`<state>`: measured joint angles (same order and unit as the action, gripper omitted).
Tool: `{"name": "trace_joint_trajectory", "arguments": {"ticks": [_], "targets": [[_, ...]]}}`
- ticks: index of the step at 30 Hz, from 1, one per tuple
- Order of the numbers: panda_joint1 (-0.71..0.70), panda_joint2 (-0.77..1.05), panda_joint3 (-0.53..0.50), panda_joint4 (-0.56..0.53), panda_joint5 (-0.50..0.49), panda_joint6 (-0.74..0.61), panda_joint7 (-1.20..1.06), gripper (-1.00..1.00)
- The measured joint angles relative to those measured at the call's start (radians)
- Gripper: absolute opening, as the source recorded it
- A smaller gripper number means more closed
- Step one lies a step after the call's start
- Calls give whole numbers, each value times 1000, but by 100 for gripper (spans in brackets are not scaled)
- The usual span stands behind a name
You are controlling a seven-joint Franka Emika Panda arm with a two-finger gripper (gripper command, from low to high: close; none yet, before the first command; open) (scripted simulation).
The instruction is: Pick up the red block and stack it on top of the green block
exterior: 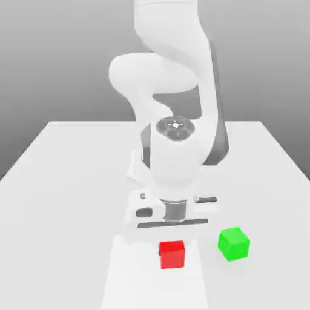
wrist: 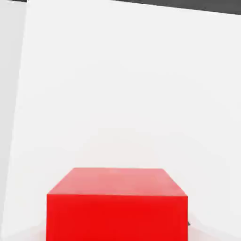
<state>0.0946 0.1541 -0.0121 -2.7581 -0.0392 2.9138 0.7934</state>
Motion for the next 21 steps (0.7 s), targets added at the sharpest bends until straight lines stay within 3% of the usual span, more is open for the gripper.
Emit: {"name": "trace_joint_trajectory", "arguments": {"ticks": [7, 18, 21], "targets": [[50, -165, 33, -20, 49, -148, -159, -100], [266, -252, 108, -14, 65, -241, -665, -100], [289, -207, 119, -10, 55, -199, -723, -100]]}}
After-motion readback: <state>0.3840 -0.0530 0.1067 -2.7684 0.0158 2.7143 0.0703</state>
